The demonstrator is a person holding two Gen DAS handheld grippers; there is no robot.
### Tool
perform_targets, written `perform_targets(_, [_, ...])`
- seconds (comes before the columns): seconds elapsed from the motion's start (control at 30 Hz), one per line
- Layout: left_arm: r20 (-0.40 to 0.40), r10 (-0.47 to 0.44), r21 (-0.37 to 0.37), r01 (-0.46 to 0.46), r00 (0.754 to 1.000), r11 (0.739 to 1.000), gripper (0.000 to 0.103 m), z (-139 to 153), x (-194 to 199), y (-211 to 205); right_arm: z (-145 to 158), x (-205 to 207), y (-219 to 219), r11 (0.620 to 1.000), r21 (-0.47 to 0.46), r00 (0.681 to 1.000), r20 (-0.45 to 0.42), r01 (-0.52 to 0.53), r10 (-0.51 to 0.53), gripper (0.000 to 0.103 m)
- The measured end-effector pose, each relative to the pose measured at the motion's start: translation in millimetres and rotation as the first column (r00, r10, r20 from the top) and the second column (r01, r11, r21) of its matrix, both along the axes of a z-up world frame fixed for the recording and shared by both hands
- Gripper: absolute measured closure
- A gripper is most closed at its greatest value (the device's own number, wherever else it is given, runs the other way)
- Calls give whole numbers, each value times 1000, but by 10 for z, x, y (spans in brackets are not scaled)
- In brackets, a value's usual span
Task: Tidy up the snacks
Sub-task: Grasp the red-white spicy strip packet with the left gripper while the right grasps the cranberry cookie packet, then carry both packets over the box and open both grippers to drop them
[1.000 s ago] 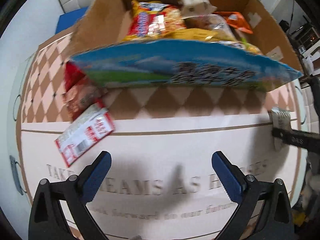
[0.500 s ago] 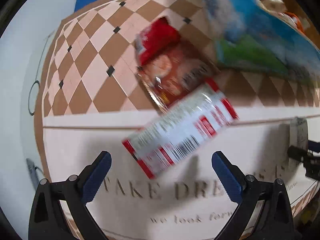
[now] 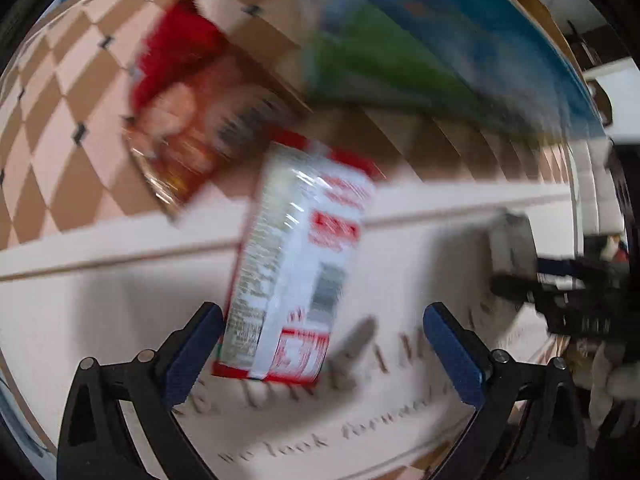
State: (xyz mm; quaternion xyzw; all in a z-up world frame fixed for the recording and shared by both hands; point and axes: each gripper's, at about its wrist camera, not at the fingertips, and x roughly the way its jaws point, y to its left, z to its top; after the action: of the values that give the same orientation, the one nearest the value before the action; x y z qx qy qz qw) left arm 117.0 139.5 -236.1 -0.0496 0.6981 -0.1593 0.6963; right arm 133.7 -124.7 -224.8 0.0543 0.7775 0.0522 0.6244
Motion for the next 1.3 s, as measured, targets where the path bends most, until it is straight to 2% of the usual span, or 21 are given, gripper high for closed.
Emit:
perform_targets(0.13, [24,18,16,-18,1000,1000,0,113,-42,-71,-13,-4,-137,999,0,999,5,40,-40,30])
perform_targets(0.23, [50,45,113,-51,998,992,0,190,88,-167,-30,43,-254,999,-7,999,11,51,-51,30])
perform_targets(0.3, [51,53,137,-59,997,989,0,164,186,-207,-32,67,-263,998,-10,998,10,54,-54,30])
perform_targets(0.4, [37,17,200,-24,999,980,1,50,291,-351,-40,54,-250,999,-19,999,8,45,-45,30])
perform_targets(0.43, [30,8,216,-14,1000,976,8,10,312,-388,-48,6,-162,999,-24,999,9,40,-40,30])
perform_targets(0.5, [39,-4,249,-6,999,969,12,-15,306,-481,-75,-37,-52,999,-39,1000,14,21,-20,30])
perform_targets(0.6, [55,4,270,-19,998,963,32,27,247,-594,-82,-85,66,999,-47,1000,21,8,-7,30])
perform_targets(0.7, [43,52,250,-61,998,966,50,73,141,-633,-115,-206,174,998,-55,1000,26,-4,5,30])
perform_targets(0.77, [21,99,222,-101,995,970,51,74,62,-624,-133,-298,217,998,-58,999,28,-17,18,30])
perform_targets(0.93, [7,152,214,-150,988,965,54,71,-77,-613,-134,-412,253,999,-46,999,27,-26,27,30])
perform_targets(1.07, [10,190,192,-189,982,963,58,129,-183,-592,-97,-350,183,999,-28,999,40,-23,24,30])
perform_targets(1.3, [70,183,145,-192,981,971,59,562,-482,-501,135,-395,-44,1000,26,996,94,-6,4,30])
